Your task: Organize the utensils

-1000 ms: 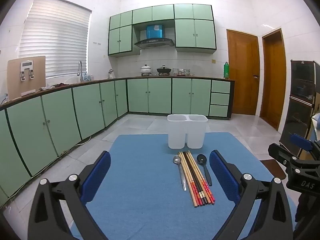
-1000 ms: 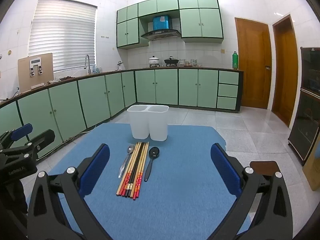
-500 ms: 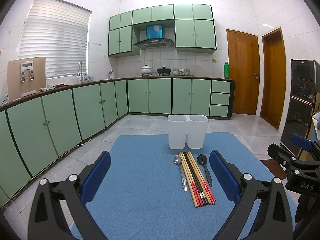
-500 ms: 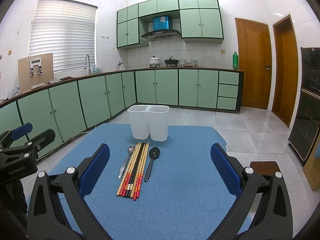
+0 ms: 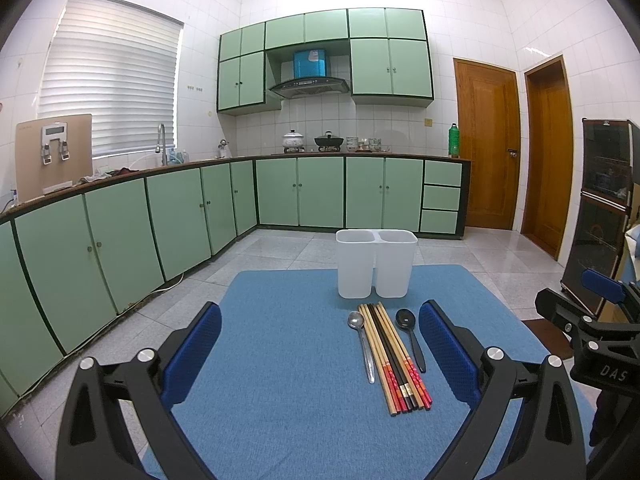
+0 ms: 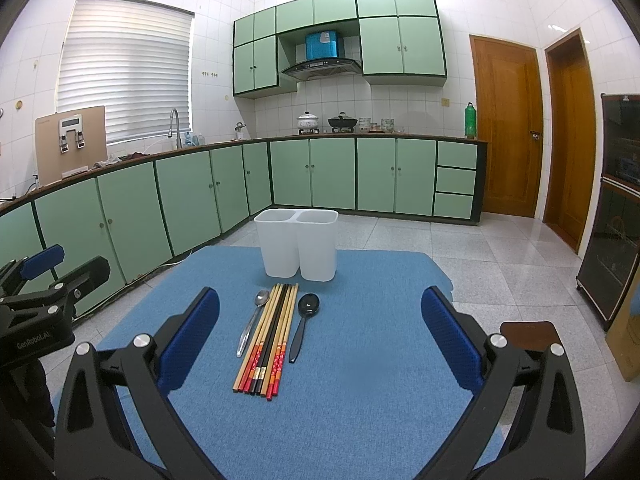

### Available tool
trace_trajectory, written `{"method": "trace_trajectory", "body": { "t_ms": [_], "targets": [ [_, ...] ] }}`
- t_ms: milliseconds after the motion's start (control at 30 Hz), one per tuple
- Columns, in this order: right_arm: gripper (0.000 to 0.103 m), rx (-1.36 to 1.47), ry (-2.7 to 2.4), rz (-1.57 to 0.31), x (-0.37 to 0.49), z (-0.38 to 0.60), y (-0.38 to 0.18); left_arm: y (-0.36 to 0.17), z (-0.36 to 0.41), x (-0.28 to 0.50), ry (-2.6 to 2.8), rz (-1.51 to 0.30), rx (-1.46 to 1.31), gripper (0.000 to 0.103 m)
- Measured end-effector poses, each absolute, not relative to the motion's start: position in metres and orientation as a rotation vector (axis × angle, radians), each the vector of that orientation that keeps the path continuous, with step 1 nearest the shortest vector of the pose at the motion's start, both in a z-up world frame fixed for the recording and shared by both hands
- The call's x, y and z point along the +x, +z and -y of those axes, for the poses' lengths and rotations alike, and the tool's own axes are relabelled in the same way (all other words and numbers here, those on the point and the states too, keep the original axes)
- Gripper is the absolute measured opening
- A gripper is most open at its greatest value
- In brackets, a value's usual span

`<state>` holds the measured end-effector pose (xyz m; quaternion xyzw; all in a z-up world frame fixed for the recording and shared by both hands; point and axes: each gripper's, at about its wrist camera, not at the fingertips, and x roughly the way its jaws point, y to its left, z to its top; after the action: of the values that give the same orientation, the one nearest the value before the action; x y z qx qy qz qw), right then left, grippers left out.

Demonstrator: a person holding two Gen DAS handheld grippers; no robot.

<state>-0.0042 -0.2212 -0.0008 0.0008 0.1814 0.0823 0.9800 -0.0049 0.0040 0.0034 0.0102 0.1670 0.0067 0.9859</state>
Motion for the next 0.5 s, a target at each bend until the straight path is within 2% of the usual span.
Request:
{"method": "trace_trajectory", "body": {
  "t_ms": [500],
  "targets": [
    [0.098, 0.002, 0.166, -0.367, -0.0054, 0.2212, -0.0023, 0.0040, -0.0040, -0.0048, 0.013, -0.336, 0.022, 0.097]
  ]
}}
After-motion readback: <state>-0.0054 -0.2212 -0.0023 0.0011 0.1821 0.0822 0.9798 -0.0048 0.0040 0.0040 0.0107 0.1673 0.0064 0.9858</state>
